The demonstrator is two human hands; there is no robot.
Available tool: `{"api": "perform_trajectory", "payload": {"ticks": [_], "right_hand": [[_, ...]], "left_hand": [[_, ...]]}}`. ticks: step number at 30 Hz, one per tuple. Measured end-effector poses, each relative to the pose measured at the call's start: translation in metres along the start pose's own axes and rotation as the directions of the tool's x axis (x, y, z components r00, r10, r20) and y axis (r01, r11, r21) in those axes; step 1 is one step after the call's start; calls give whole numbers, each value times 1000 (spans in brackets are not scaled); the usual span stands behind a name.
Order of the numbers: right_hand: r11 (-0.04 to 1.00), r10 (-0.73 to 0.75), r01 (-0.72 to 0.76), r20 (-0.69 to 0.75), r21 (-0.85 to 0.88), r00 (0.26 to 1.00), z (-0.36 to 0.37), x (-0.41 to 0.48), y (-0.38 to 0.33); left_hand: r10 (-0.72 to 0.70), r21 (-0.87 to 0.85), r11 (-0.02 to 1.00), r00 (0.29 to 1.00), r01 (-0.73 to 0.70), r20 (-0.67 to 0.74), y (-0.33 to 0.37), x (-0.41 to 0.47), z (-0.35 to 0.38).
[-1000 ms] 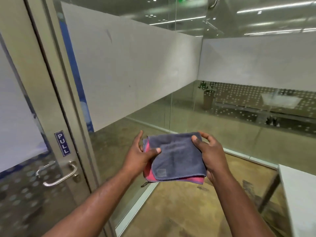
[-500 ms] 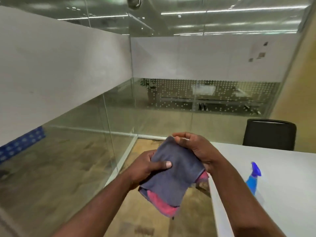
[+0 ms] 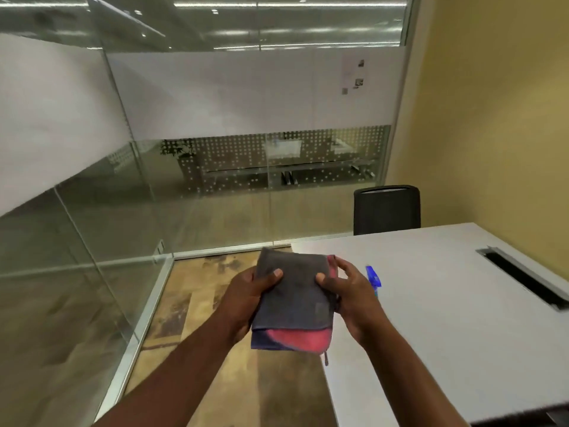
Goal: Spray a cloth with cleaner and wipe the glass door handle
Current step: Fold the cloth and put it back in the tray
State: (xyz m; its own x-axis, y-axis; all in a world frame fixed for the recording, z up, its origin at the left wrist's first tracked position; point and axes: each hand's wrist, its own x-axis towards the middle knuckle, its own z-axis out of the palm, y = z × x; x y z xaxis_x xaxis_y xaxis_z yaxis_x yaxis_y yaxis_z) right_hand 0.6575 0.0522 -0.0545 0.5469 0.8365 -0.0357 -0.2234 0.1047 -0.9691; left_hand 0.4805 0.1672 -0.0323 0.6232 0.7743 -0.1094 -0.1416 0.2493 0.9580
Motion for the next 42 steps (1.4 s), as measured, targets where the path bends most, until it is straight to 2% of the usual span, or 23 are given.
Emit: {"api": "perform_trajectory", "payload": {"ticks": [2, 4, 7, 10, 12, 14, 16, 18, 20, 22, 25, 28, 35, 39, 42], "right_hand": [[993, -54, 39, -132, -115, 990, -9, 13, 0], [971, -134, 93, -178, -222, 975, -17, 30, 4], [950, -185, 126, -189, -286, 964, -32, 50, 5], [949, -162, 101, -188, -298, 969, -49, 70, 0], [953, -123, 83, -123, -293, 985, -60, 77, -3], [920, -80, 48, -67, -388, 995, -70, 87, -2], [831, -61, 18, -60, -556, 996, -78, 94, 2], [712, -68, -20, -97, -702, 993, -86, 99, 13], [652, -68, -60, -137, -756, 988, -96, 102, 29], [637, -68, -88, -169, -766, 983, -106, 105, 47], [678, -101, -92, -216, -729, 971, -123, 111, 77], [731, -21, -203, -319, -652, 948, -137, 114, 100], [777, 57, -265, -355, -571, 933, -168, 137, 142], [795, 152, -357, -409, -490, 900, -182, 154, 168], [794, 260, -459, -460, -399, 849, -191, 165, 191]], "left_hand": [[41, 98, 995, 996, -34, -76, -4, 20, 6], [64, 186, 981, 993, -45, -95, -8, 40, 10], [92, 289, 952, 994, -103, 51, -11, 70, 11], [28, 441, 887, 970, -135, 240, -10, 102, 9], [11, 570, 801, 956, -185, 295, -9, 120, 12], [33, 696, 664, 940, -275, 340, -12, 144, 17], [35, 764, 559, 930, -322, 366, -21, 165, 22], [22, 803, 506, 935, -315, 353, -35, 181, 26], [11, 807, 503, 936, -310, 352, -52, 193, 30], [-25, 798, 532, 936, -284, 351, -69, 205, 36], [-87, 770, 611, 952, -183, 295, -92, 221, 48], [-92, 745, 658, 970, -110, 224, -120, 229, 61], [-83, 672, 738, 997, 61, 0, -181, 262, 96], [-73, 706, 705, 997, 65, -18, -217, 277, 107], [-80, 782, 623, 996, 30, 25, -241, 283, 108]]}}
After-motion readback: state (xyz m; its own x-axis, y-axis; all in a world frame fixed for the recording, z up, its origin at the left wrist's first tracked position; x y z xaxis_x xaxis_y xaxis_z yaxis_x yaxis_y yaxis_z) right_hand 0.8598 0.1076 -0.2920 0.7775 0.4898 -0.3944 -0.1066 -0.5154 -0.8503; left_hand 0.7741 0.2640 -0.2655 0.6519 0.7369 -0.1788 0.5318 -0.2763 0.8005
